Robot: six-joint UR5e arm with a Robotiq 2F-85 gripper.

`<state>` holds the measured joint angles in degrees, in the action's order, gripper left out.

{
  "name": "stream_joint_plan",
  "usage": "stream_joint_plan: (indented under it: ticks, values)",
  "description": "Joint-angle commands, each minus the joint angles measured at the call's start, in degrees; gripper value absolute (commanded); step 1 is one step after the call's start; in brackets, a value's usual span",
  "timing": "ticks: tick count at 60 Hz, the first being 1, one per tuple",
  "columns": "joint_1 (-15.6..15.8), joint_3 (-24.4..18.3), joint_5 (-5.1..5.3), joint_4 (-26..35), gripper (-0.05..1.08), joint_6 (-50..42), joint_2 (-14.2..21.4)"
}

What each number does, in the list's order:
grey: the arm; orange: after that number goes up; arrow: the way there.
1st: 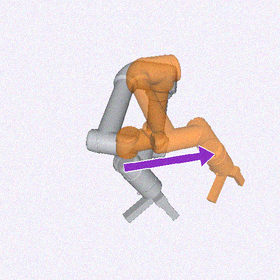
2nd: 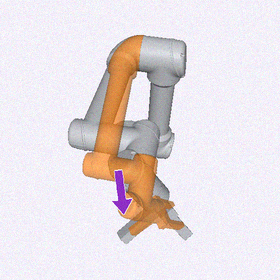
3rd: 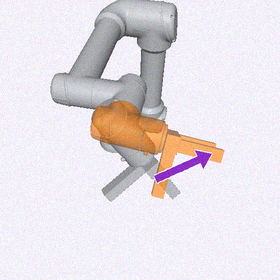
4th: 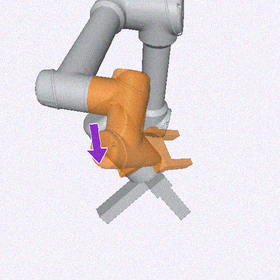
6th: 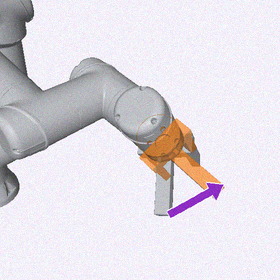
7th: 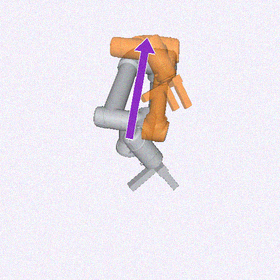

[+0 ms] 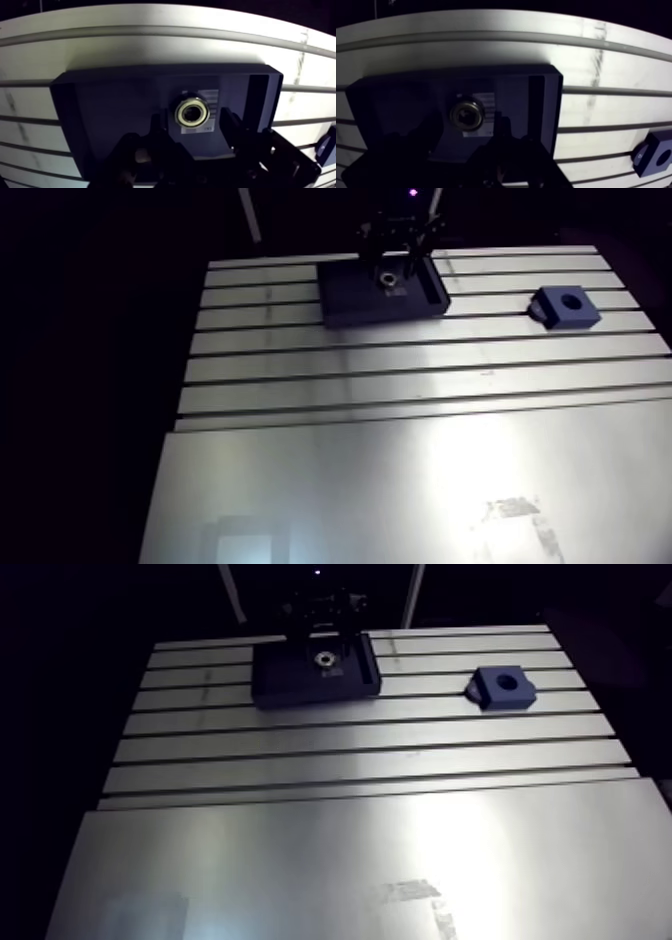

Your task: Pick up the bearing and press it into the housing until flush.

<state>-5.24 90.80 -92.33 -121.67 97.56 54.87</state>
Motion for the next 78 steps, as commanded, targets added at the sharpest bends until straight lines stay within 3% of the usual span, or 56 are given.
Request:
stream_joint_plan:
  ticks: [1, 21, 78]
  values:
    - [0.15, 0.03, 0.0, -0.02, 0.4, -0.04, -0.01]
    - [0.06, 0.02, 0.0, -0.02, 0.47, -0.05, -0.08]
    - [-0.12, -0.15, 0.0, -0.02, 0.51, 0.23, -0.35]
